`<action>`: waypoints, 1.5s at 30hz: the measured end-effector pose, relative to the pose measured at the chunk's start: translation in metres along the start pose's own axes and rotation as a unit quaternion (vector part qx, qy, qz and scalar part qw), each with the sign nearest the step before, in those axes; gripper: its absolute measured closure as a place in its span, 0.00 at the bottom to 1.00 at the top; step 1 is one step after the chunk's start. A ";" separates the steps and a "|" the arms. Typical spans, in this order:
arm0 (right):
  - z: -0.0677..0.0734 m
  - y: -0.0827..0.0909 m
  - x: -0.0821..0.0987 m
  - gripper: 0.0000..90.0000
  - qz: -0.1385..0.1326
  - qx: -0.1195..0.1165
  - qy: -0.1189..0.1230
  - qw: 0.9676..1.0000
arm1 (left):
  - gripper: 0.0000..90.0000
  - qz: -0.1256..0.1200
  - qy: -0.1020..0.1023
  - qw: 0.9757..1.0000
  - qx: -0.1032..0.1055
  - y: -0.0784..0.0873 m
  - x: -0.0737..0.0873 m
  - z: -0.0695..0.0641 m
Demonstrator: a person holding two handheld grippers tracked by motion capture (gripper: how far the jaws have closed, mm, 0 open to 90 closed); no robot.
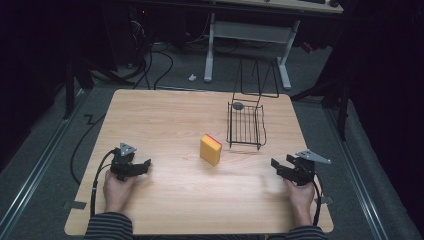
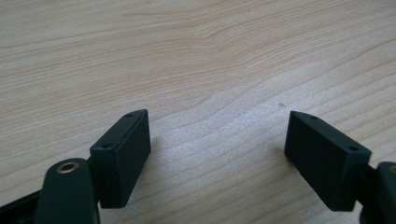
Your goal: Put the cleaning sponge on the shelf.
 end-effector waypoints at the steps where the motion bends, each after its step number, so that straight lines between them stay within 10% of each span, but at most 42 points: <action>1: 0.000 0.000 0.000 0.31 0.000 0.000 0.000 1.000 | 0.26 0.000 0.000 1.000 0.000 0.000 0.000 0.000; 45: 0.066 -0.003 0.014 0.31 -0.028 -0.061 0.066 0.996 | 0.26 0.000 0.000 1.000 0.000 0.000 0.000 0.000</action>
Point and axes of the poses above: each handheld gripper's, and its own axes: y roughly backward along the jaws, x roughly out of its underside, z roughly to its left, the point moved 10 cm from there along -y, roughly forward along the jaws, and after that the axes turned 7 degrees about -y, right-handed, at the moved point
